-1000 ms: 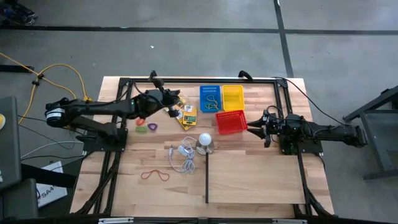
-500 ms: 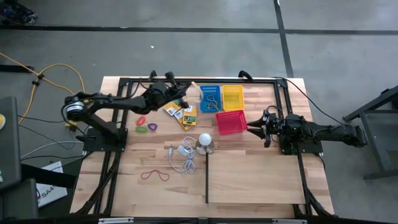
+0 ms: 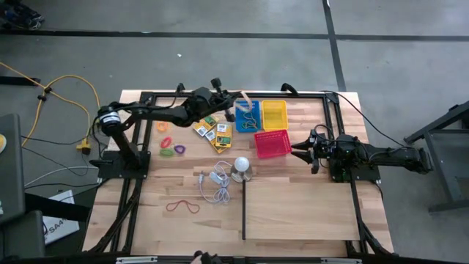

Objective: Pick & Place Office Desk Supplies
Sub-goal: Put the white rubber band into the blue bin

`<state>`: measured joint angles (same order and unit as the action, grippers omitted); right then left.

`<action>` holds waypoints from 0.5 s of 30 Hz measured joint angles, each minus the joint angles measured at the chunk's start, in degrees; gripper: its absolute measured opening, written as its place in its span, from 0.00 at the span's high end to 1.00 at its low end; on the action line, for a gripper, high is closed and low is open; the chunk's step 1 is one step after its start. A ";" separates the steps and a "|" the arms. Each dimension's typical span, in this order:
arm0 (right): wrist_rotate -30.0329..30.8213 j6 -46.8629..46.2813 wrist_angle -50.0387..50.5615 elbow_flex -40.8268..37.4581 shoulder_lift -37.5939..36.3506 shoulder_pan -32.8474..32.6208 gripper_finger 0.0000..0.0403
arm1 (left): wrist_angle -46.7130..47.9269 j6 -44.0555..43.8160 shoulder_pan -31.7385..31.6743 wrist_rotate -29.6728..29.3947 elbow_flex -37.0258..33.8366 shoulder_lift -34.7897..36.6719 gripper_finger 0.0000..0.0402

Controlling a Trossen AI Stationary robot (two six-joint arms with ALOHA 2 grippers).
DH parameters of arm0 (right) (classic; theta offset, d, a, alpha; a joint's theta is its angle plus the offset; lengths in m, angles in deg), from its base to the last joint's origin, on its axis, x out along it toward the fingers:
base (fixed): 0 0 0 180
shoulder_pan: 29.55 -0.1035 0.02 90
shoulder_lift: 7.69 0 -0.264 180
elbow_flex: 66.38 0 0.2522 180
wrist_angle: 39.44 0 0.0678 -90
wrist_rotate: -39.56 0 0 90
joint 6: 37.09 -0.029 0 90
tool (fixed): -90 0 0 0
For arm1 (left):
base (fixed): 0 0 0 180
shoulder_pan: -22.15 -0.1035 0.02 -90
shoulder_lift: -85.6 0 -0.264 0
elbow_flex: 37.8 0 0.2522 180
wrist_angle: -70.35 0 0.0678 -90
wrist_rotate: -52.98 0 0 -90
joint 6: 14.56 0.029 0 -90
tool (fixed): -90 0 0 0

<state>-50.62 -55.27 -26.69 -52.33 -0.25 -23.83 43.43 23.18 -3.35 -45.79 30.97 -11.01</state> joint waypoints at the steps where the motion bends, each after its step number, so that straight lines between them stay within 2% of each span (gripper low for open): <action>1: 0.00 0.00 -0.01 0.01 0.00 0.01 0.68 | 0.09 -0.02 0.00 1.01 0.37 -0.58 1.00; 15: 0.01 0.00 0.00 0.02 0.00 0.01 0.68 | -0.14 -0.68 0.15 7.20 1.09 -3.89 1.00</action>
<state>-50.60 -55.27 -26.69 -52.31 -0.25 -23.82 43.29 22.50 -3.20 -38.59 32.06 -14.90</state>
